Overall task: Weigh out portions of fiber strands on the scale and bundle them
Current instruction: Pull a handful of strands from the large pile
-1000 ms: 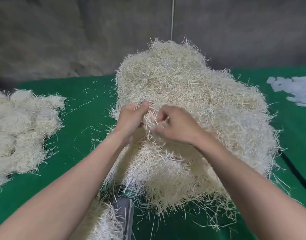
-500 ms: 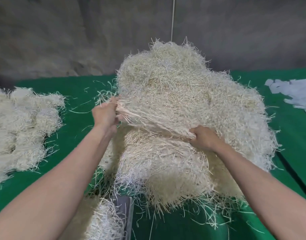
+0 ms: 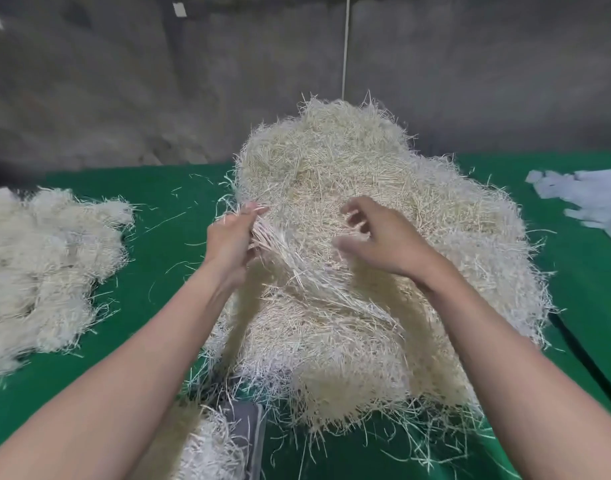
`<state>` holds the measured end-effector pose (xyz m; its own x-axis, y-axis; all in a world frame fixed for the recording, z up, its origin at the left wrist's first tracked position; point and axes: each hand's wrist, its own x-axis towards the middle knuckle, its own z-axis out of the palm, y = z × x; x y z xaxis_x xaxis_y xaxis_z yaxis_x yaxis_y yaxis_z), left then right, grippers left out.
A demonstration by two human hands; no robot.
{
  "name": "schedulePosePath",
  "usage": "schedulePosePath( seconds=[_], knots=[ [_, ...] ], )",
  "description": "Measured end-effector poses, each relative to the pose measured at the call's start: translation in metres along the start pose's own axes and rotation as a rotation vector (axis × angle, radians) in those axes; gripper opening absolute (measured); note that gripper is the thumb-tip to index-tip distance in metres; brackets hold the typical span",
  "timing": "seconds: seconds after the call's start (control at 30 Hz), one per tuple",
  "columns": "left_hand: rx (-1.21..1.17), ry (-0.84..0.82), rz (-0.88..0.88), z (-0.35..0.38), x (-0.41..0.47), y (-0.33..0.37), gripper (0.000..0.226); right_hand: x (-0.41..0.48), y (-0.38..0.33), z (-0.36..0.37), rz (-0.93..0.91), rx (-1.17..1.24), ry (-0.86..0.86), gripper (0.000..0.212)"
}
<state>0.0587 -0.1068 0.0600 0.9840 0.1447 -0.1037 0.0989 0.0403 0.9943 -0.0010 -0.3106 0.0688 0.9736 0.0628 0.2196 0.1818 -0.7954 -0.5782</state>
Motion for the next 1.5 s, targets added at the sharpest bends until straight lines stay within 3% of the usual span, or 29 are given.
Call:
schedulePosePath(
  seconds=[0.03, 0.1, 0.17, 0.2, 0.3, 0.4, 0.5, 0.67, 0.77, 0.87, 0.93, 1.0, 1.07, 1.13, 1.23, 1.33, 1.43, 1.5],
  knots=[
    [-0.031, -0.044, -0.007, 0.002, -0.003, 0.003, 0.031, 0.008, -0.011, 0.004, -0.021, 0.034, 0.001, 0.062],
    [-0.099, -0.121, -0.029, 0.007, -0.010, 0.008, 0.021, 0.021, -0.027, 0.024, 0.010, 0.086, -0.211, 0.062],
    [-0.205, -0.177, -0.054, 0.009, -0.012, 0.014, 0.015, 0.030, -0.025, 0.053, 0.035, 0.126, -0.374, 0.027],
    [-0.248, -0.190, -0.063, 0.007, -0.011, 0.019, 0.013, 0.032, -0.016, 0.063, 0.056, 0.157, -0.360, 0.009],
    [-0.258, -0.160, -0.031, -0.007, -0.001, 0.034, 0.015, 0.023, 0.030, 0.069, 0.210, 0.019, -0.247, 0.019],
    [-0.017, -0.118, 0.081, -0.019, 0.010, 0.036, 0.014, 0.010, 0.080, 0.063, 0.336, -0.264, -0.207, 0.027],
    [0.233, -0.155, 0.183, -0.013, 0.012, 0.029, 0.015, -0.002, 0.097, 0.060, 0.341, -0.294, -0.175, 0.024],
    [0.260, -0.059, 0.218, -0.013, 0.019, 0.034, 0.029, -0.024, 0.120, 0.065, 0.313, -0.230, -0.194, 0.014],
    [0.290, 0.008, 0.253, -0.016, 0.020, 0.029, 0.032, -0.032, 0.123, 0.063, 0.288, -0.267, -0.208, 0.022],
    [0.322, 0.055, 0.301, -0.017, 0.019, 0.030, 0.035, -0.035, 0.108, 0.053, 0.270, -0.264, -0.222, 0.011],
    [0.320, -0.011, 0.295, -0.016, 0.016, 0.035, 0.032, -0.031, 0.079, 0.042, 0.192, -0.198, -0.213, 0.026],
    [0.320, -0.091, 0.284, -0.013, 0.011, 0.039, 0.033, -0.019, 0.044, 0.034, 0.062, -0.082, -0.054, 0.053],
    [0.276, -0.094, 0.288, -0.007, 0.007, 0.042, 0.040, -0.009, 0.008, 0.035, -0.102, -0.028, 0.091, 0.040],
    [0.214, -0.073, 0.299, -0.003, 0.003, 0.048, 0.044, -0.002, -0.019, 0.048, -0.204, -0.064, -0.010, 0.008],
    [0.208, 0.083, 0.375, -0.014, 0.009, 0.066, 0.039, -0.006, -0.006, 0.074, -0.113, -0.273, -0.272, 0.023],
    [0.176, 0.179, 0.369, -0.037, 0.021, 0.078, 0.039, -0.018, 0.033, 0.072, 0.071, -0.464, -0.412, 0.023],
    [0.313, 0.093, 0.302, -0.029, 0.019, 0.062, 0.040, -0.016, 0.032, 0.054, 0.033, -0.285, -0.406, 0.020],
    [0.393, 0.043, 0.295, -0.017, 0.014, 0.053, 0.038, -0.004, 0.011, 0.043, -0.080, -0.058, -0.179, 0.021]
  ],
)
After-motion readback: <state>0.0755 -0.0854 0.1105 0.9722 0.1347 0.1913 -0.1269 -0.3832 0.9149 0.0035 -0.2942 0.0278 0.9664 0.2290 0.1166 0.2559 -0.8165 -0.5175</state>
